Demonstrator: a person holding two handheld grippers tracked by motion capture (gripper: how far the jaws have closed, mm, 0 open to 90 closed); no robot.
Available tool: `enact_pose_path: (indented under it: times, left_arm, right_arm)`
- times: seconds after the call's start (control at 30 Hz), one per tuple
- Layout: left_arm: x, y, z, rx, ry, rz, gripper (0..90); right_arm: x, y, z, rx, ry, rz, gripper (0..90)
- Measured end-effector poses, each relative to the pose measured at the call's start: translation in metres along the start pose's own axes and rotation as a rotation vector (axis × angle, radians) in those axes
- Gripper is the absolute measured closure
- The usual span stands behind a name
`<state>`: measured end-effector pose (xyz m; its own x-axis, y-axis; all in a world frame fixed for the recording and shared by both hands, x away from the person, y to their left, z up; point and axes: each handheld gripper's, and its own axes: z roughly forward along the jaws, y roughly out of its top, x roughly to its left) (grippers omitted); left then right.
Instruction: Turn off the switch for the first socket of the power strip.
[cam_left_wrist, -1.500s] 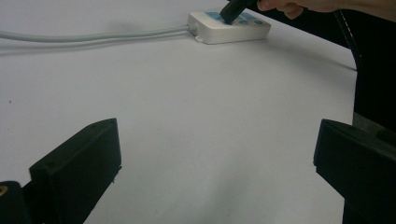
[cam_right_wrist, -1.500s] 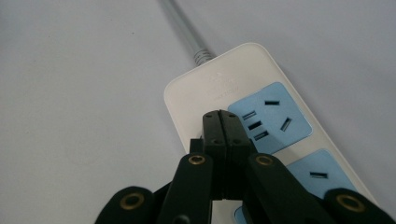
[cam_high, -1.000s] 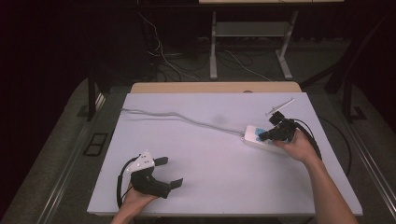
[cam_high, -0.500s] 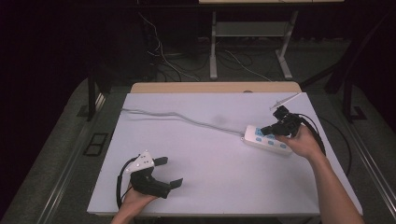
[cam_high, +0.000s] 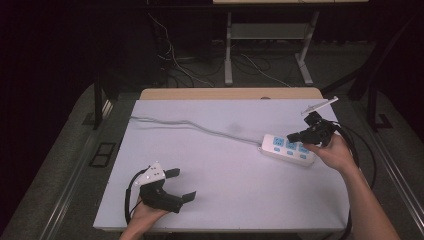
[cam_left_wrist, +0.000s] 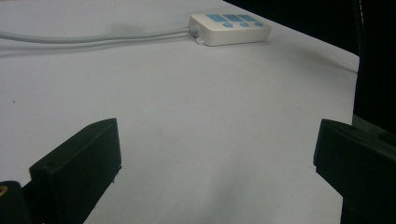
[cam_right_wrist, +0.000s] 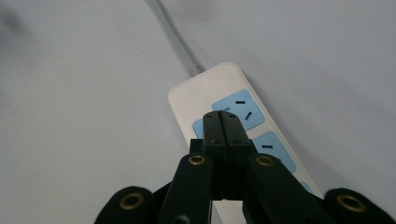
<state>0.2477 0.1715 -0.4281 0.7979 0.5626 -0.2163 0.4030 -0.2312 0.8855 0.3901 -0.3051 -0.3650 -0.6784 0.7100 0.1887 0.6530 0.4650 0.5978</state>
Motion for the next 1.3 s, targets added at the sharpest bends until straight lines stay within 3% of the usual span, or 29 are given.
enact_pose_path:
  times: [0.13,0.4,0.63,0.77,0.8,0.83,0.9,1.03,1.3]
  left_arm:
    - [-0.001,0.0,0.0,0.0,-0.001,0.0,0.0]
    - [-0.001,0.001,0.0,-0.004,-0.004,0.002,0.0]
    - [-0.001,0.001,0.0,-0.005,-0.003,0.002,0.0]
    - [-0.002,0.001,0.001,-0.004,-0.002,0.002,0.0]
    - [-0.001,0.001,0.001,-0.003,-0.002,0.002,0.0]
    - [-0.001,0.001,0.001,-0.003,-0.002,0.001,0.0]
    - [-0.001,0.001,0.001,-0.002,-0.002,0.0,0.0]
    - [-0.001,0.0,0.001,-0.002,-0.001,-0.001,0.0]
    - [-0.002,0.0,0.002,-0.001,-0.002,0.001,0.0]
  right_arm:
    - [0.003,-0.002,-0.008,-0.016,-0.001,0.004,89.1]
    - [0.007,-0.007,-0.021,-0.052,-0.004,0.042,72.1]
    - [0.013,-0.018,-0.03,-0.103,-0.037,0.098,42.0]
    - [0.013,-0.025,-0.034,-0.128,-0.052,0.16,18.7]
    - [0.015,-0.028,-0.037,-0.153,-0.045,0.18,9.1]
    - [0.015,-0.028,-0.037,-0.153,-0.045,0.18,9.1]
    - [0.016,-0.032,-0.039,-0.167,-0.035,0.197,0.4]
    - [0.02,-0.041,-0.045,-0.214,-0.011,0.211,0.1]
    - [0.029,-0.058,-0.045,-0.235,0.013,0.202,0.1]
